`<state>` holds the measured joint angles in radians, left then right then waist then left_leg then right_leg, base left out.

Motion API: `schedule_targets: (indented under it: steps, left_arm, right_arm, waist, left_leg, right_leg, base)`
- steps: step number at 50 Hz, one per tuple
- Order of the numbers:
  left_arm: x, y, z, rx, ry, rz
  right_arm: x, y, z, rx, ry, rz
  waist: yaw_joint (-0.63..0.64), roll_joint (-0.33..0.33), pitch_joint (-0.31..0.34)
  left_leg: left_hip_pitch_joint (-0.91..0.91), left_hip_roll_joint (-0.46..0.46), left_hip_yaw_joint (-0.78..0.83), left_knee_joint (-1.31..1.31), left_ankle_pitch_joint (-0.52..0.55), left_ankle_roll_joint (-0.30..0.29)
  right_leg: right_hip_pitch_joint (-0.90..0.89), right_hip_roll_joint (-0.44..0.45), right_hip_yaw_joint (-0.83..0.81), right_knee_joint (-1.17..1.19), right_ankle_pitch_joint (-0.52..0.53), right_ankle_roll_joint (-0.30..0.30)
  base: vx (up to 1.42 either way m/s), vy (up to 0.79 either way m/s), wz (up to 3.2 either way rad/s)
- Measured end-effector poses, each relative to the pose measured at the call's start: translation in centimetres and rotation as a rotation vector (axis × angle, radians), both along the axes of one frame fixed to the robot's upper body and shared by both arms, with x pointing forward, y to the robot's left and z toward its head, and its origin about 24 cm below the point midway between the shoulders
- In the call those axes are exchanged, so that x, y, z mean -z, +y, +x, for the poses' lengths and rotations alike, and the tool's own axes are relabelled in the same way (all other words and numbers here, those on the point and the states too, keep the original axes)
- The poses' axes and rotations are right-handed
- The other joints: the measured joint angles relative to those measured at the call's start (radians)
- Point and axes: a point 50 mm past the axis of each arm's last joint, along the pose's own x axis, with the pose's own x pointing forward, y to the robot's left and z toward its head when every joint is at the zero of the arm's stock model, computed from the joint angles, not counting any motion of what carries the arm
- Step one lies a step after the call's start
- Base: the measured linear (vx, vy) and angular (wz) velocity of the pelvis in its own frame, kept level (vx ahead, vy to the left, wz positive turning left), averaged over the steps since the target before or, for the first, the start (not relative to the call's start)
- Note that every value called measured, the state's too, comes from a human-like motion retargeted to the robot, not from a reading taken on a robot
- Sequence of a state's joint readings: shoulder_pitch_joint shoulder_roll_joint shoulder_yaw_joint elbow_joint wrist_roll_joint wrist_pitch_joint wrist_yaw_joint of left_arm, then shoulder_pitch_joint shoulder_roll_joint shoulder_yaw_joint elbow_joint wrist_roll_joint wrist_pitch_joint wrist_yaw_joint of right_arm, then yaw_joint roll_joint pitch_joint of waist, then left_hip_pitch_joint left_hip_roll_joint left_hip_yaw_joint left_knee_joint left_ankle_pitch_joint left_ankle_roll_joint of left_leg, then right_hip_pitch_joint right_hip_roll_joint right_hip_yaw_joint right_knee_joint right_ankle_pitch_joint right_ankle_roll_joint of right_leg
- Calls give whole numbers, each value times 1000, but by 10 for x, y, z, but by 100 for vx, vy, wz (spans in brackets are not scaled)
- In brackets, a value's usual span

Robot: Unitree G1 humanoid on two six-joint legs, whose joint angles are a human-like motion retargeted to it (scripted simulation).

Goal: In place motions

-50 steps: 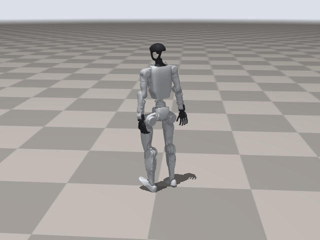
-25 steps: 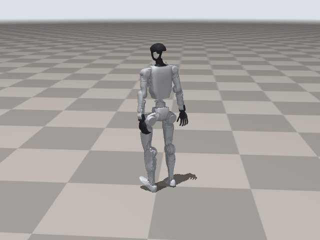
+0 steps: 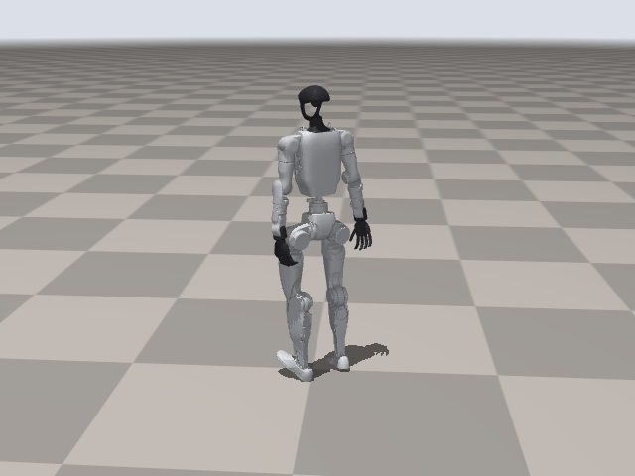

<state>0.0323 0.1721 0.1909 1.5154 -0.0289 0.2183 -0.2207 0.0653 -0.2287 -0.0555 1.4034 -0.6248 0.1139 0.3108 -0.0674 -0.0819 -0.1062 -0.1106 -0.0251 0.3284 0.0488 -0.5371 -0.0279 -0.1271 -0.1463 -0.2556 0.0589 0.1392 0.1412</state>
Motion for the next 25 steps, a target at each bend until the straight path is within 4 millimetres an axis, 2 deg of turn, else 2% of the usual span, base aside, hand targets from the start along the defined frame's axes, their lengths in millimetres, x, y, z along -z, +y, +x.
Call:
schedule_targets:
  steps: [25]
  left_arm:
    - [0,1,-3,6,10,0]
  right_arm:
    - [0,0,-1,0,5,1]
  waist:
    - [-11,11,-9]
  left_leg:
    - [23,5,2,-21,5,-1]
  right_leg:
    - [13,-3,-2,-5,-9,3]
  base:
    - [0,0,0]
